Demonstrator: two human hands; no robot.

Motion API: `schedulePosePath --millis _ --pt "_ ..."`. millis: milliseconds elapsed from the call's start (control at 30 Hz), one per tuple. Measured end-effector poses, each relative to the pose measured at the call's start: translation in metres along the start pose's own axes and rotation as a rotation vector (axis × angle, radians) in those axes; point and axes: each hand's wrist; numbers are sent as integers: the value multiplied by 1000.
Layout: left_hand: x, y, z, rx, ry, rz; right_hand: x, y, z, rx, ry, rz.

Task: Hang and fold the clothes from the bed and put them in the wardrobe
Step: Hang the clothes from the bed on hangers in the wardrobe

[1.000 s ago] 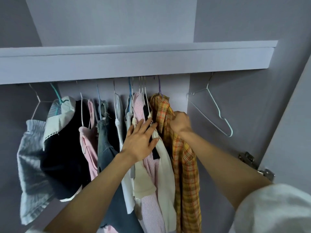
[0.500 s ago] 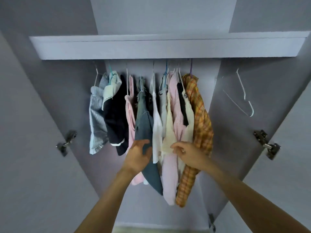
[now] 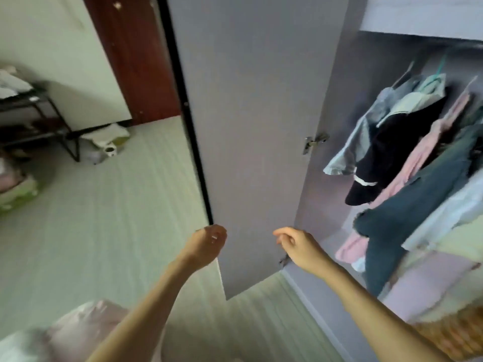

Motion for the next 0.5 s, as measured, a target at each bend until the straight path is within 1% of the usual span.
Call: schedulePosePath --millis 100,200,233,300,400,433,467,500 --pt "-66 14 64 69 205 17 -31 -70 -2 -193 82 -5" --pt "-139 37 145 189 439 9 -77 -162 2 -436 169 7" --pt "-150 40 156 211 476 2 -85 -176 3 -464 180 -3" --pt "-196 54 218 297 634 12 -119 -244 17 -623 242 30" --pt "-255 64 302 440 826 18 -162 -335 43 -815 317 73" --pt "-268 62 315 478 861 21 -170 -349 49 -842 328 85" --pt "-290 63 349 508 947 40 -186 -388 63 -914 368 109" --pt "-305 60 369 538 997 56 -195 -412 72 -959 395 141"
Point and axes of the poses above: each hand's wrist, its own z-axis away from the middle knuckle, its own y-axis out of the back of the hand, x = y × z, and after that the axes turned 14 degrees about -z, right-handed
